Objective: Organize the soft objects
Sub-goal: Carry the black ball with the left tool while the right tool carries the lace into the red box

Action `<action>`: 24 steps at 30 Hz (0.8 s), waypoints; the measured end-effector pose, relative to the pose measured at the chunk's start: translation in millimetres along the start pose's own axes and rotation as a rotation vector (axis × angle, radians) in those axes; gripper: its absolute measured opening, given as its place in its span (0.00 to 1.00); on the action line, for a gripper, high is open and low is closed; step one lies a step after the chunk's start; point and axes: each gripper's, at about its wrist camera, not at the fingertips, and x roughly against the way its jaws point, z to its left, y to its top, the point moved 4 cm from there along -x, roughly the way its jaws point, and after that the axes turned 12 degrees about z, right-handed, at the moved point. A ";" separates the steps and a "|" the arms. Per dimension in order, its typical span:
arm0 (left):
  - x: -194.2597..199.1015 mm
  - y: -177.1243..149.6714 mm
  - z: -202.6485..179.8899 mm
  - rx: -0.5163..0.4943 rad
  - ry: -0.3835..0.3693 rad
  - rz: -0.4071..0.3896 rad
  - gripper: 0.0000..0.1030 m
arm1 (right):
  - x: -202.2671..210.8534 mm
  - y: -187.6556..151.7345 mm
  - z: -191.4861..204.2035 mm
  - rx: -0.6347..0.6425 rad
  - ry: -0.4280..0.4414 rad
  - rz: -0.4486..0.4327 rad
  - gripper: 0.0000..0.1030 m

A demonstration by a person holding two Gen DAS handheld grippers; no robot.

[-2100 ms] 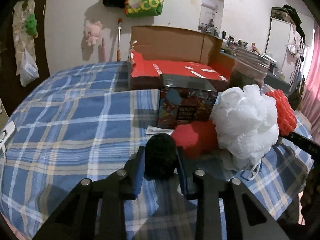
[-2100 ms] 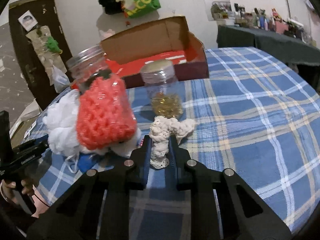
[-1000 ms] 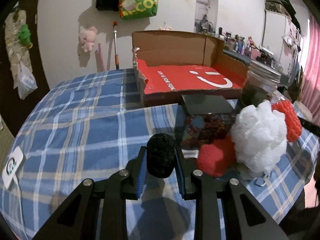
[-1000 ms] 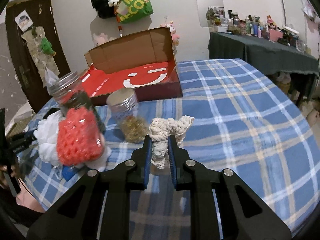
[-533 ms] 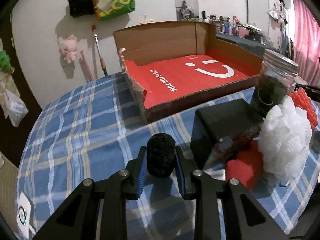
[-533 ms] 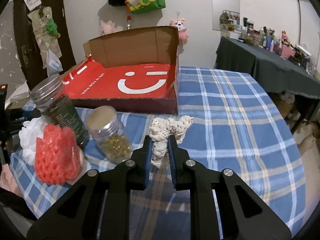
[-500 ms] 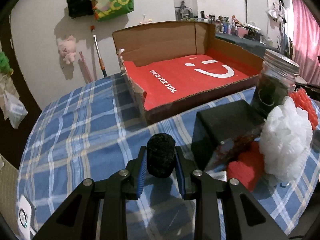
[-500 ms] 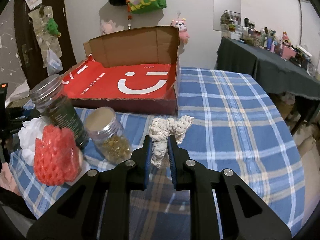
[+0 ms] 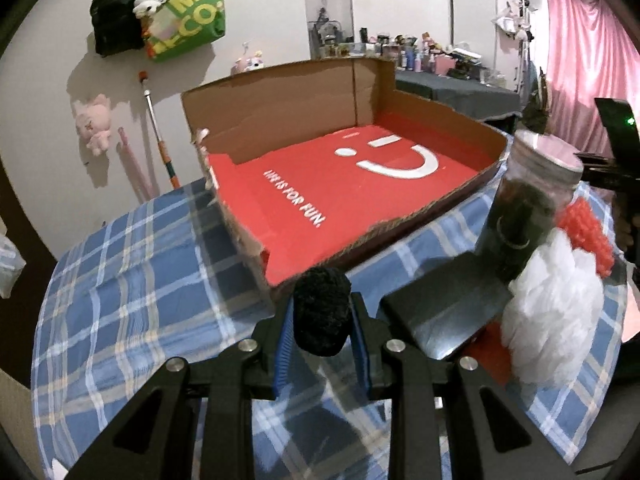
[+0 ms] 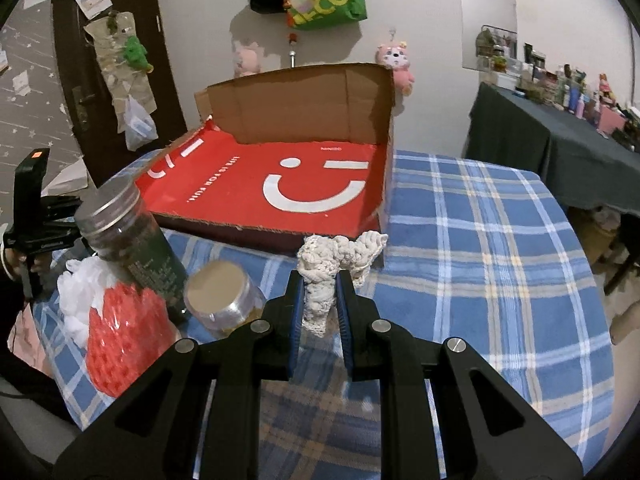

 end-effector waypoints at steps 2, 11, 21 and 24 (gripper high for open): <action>1.8 6.8 -0.5 -0.014 0.003 -0.009 0.27 | 0.4 5.3 1.3 0.006 0.019 -0.004 0.15; 4.7 40.1 -4.5 -0.006 -0.079 -0.048 0.27 | -2.8 34.1 7.6 0.023 0.113 -0.017 0.15; -26.4 79.9 2.5 0.091 -0.054 0.050 0.27 | -32.0 83.9 7.6 -0.024 0.164 0.018 0.15; -41.2 86.8 5.2 0.113 -0.026 0.097 0.27 | -48.3 98.9 12.2 -0.015 0.118 0.058 0.15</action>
